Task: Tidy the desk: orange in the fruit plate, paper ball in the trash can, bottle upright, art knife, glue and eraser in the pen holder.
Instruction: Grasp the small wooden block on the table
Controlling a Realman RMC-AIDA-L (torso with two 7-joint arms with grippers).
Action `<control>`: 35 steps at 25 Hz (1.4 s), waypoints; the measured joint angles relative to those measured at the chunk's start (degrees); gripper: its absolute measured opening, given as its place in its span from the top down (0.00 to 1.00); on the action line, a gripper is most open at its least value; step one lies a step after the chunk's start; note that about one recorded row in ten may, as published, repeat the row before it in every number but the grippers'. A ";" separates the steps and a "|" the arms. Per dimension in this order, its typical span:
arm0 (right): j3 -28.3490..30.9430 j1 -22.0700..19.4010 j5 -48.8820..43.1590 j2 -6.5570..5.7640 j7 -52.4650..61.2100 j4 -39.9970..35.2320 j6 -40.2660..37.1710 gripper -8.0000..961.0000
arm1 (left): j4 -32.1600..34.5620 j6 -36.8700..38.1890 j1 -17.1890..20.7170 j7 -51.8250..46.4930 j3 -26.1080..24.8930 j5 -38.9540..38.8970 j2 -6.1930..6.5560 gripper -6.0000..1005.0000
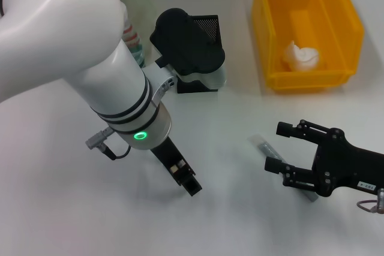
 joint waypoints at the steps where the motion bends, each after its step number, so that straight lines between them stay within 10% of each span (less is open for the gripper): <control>1: 0.00 0.00 0.00 -0.01 0.00 0.02 0.10 0.20 | -0.02 -0.40 0.09 -0.14 0.00 -0.01 0.00 0.25; 35: 0.12 0.71 0.04 -0.01 0.51 0.10 1.46 0.20 | -2.42 -2.70 -0.22 1.01 1.50 0.30 0.00 0.27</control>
